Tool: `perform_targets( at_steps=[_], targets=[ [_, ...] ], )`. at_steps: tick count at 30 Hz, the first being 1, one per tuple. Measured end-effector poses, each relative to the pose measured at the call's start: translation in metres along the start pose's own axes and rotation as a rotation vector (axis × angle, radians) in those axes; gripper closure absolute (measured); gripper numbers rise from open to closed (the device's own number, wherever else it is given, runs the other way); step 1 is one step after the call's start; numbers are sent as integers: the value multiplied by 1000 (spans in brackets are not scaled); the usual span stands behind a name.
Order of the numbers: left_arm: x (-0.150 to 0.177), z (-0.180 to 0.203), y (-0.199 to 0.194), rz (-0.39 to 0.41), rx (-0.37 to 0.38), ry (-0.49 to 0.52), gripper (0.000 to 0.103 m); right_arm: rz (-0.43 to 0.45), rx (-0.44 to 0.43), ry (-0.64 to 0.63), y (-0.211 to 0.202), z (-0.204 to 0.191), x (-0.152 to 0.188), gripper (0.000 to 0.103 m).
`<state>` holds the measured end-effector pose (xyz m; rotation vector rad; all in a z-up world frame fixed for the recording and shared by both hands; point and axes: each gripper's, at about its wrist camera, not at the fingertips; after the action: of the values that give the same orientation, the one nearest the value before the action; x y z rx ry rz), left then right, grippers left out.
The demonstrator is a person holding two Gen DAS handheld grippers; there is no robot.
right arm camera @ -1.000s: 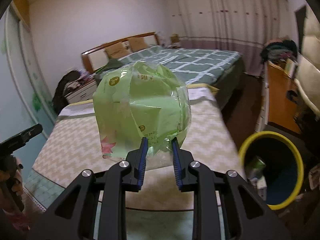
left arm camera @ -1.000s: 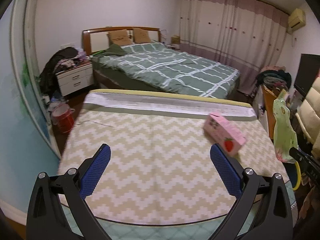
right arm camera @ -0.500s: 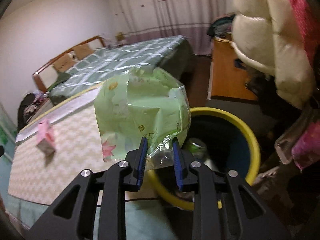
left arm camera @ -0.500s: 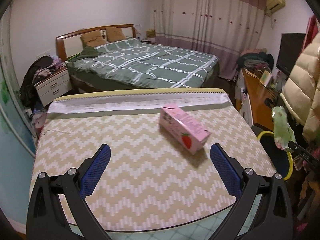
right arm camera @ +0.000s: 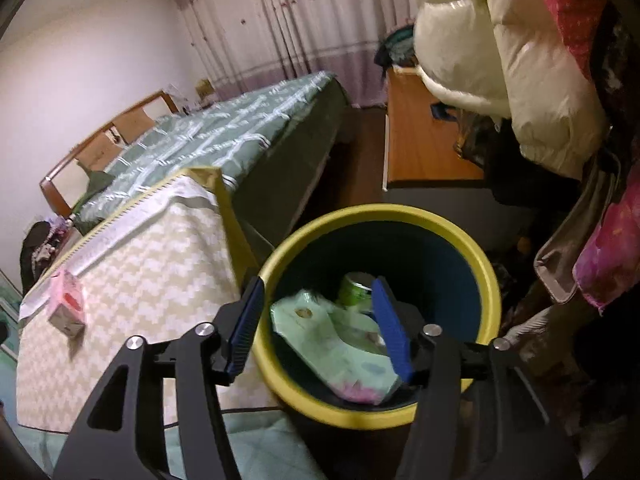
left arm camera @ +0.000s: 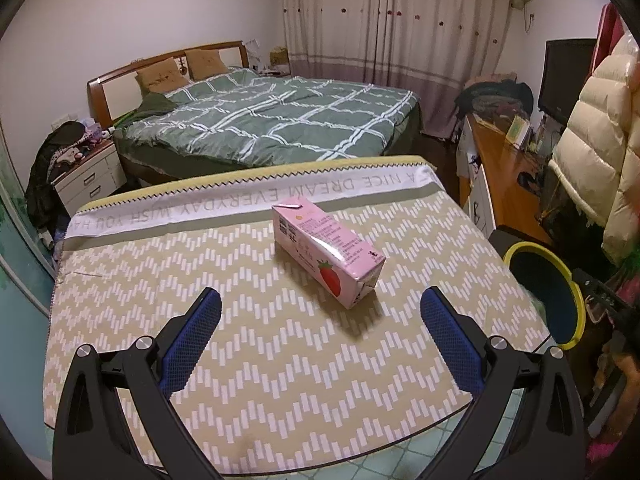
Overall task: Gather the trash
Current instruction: 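Grasp the pink strawberry-milk carton with the left gripper and lift it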
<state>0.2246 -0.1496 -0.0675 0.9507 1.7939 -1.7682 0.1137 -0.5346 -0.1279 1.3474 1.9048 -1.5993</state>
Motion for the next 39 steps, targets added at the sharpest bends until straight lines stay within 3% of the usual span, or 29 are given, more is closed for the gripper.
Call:
perform_targets(
  at_steps=[9,20,27,34,39],
  targets=[
    [-2,21,37,-66,-15,6,5,47,-49,-124,-10,-55,19,41],
    [-19,50,96,-142,-79,-27,5,39,-71,-99,-8,-49,17,41],
    [-20,30,110,-158,-144,-32,5,37,-85,-93,-8,-47,17,41],
    [-16,-14,94,-156,-200,-26,5,37,-89,-87,-8,-45,18,41],
    [-27,-24,101,-189,-144,-52,5,32,-85,-88,-7,-46,18,41]
  ],
)
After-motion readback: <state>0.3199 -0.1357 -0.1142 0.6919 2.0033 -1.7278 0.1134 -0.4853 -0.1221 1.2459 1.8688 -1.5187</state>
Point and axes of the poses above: each gripper's, at about its wrist camera, not at the fingertips, and y roughly the way its jaws point, z to its right, x to its underside, and after that the axes turned 9 degrees about -x, right-handed
